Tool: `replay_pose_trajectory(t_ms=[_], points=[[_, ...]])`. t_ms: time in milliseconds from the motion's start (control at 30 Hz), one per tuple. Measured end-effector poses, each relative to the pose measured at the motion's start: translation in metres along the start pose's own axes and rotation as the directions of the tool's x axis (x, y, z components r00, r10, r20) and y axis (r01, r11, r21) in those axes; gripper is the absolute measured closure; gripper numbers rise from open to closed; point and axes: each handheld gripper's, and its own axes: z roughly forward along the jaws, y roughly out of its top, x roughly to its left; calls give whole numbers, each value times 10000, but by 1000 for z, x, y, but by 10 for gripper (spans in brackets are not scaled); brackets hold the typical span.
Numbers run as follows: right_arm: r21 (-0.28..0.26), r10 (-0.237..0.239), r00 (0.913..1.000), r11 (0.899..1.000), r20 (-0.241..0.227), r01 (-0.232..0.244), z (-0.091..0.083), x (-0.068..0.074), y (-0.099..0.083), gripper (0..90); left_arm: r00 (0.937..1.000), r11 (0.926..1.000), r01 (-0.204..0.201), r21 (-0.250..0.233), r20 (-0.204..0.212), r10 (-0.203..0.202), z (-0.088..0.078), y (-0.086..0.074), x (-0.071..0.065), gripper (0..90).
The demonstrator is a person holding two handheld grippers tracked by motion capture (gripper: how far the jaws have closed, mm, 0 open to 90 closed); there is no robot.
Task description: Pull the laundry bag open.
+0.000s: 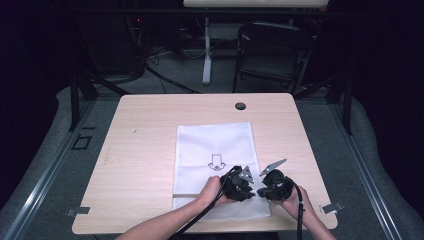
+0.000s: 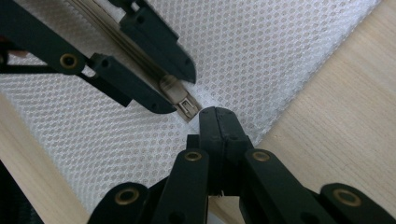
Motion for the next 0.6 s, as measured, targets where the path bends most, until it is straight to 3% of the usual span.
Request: replay_pose_trajectory(t_ms=[133,200,233,333,400,600], points=[[12,14,10000,10000,6,-14,0,0,0,900,9999,9998,-127,121,-104,128,2,1,-2,803],[-188,175,9998,9997,-14,-176,1,1,-1,900,10000,10000,14,79,-77,-13,2,0,0,786],[57,-9,10000,10000,-2,9,0,0,0,900,10000,10000,33,46,-22,-33,3,0,0,774],[5,46,10000,10000,10,-46,0,0,0,900,10000,10000,-9,57,-8,9,5,1,-1,745],[-252,244,9997,9994,-68,-245,2,2,-1,900,10000,10000,-5,84,-42,5,6,2,-1,762],[-51,35,10000,10000,-51,-35,0,1,0,900,10000,10000,55,35,9,-55,5,2,0,811]])
